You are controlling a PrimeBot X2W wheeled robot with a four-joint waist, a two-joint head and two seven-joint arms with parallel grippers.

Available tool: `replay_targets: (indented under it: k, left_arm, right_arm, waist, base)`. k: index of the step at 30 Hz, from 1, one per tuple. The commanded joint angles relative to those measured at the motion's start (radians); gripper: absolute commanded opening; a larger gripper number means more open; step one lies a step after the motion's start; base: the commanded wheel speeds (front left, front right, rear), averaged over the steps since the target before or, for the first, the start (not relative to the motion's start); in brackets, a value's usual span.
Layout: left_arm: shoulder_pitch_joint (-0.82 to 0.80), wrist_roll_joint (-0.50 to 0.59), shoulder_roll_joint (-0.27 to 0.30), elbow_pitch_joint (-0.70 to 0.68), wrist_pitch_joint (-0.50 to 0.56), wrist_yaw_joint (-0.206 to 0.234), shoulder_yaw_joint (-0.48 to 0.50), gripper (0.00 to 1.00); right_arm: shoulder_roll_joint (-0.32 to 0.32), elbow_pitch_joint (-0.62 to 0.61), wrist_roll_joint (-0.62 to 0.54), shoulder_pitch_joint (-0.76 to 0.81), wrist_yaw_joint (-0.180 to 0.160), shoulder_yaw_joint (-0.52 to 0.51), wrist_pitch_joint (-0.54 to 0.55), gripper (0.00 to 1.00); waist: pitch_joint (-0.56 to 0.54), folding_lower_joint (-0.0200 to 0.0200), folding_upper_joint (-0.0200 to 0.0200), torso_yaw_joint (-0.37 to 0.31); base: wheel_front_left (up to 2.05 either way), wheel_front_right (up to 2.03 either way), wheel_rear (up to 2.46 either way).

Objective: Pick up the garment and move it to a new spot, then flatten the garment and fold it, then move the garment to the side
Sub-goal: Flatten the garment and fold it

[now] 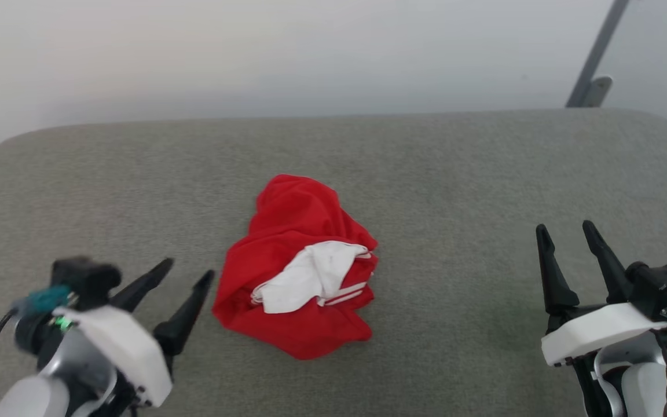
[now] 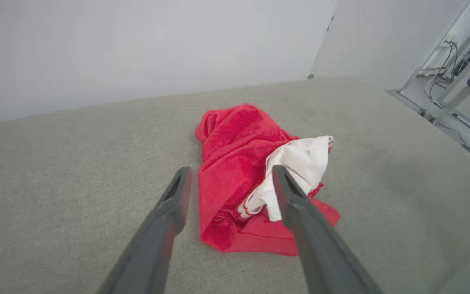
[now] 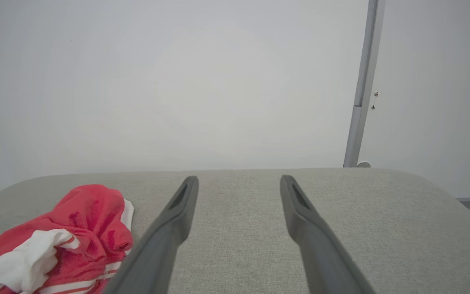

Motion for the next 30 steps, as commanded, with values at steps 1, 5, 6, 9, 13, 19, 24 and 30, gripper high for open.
replay_targets:
  k: [1,5,6,9,13,19,24,30]
  left_arm:
    - [-0.035,-0.02,0.006,-0.014,0.041,-0.006,-0.016,1.0]
    - [-0.128,-0.047,0.017,-0.03,0.196,-0.017,-0.085,1.0]
    - [-0.15,-0.053,0.018,-0.025,0.236,-0.019,-0.102,1.0]
    - [-0.224,-0.074,0.012,0.002,0.346,-0.022,-0.148,1.0]
    - [-0.309,-0.092,-0.009,0.078,0.461,-0.019,-0.191,1.0]
    - [-0.396,-0.107,-0.045,0.233,0.585,-0.007,-0.244,1.0]
    - [-0.447,-0.103,-0.067,0.347,0.634,0.002,-0.268,1.0]
    - [-0.48,-0.1,-0.078,0.438,0.658,-0.005,-0.288,0.0]
  right_arm:
    - [0.001,0.006,-0.009,-0.012,0.0,0.001,-0.008,1.0]
    - [0.005,0.024,-0.008,-0.033,0.0,0.004,-0.024,1.0]
    - [0.007,0.029,-0.007,-0.039,0.0,0.006,-0.029,1.0]
    - [0.01,0.043,-0.004,-0.051,0.0,0.011,-0.04,1.0]
    - [0.018,0.059,-0.001,-0.066,0.0,0.019,-0.055,1.0]
    - [0.02,0.082,0.003,-0.086,0.0,0.022,-0.066,1.0]
    - [0.018,0.095,0.003,-0.101,0.0,0.023,-0.074,1.0]
    - [0.019,0.101,-0.006,-0.1,0.0,0.012,-0.079,1.0]
  waist:
    - [0.023,0.0,0.0,-0.027]
    - [0.04,0.0,0.0,-0.061]
    - [0.044,0.0,0.0,-0.07]
    - [0.055,0.0,0.0,-0.092]
    - [0.064,0.0,0.0,-0.123]
    - [0.077,0.0,0.0,-0.161]
    - [0.087,0.0,0.0,-0.183]
    - [0.094,0.0,0.0,-0.188]
  base:
    - [0.0,0.0,0.0]
    - [0.0,0.0,0.0]
    - [0.0,0.0,0.0]
    - [0.0,0.0,0.0]
    - [0.0,0.0,0.0]
    - [0.0,0.0,0.0]
    - [0.0,0.0,0.0]
    - [0.0,0.0,0.0]
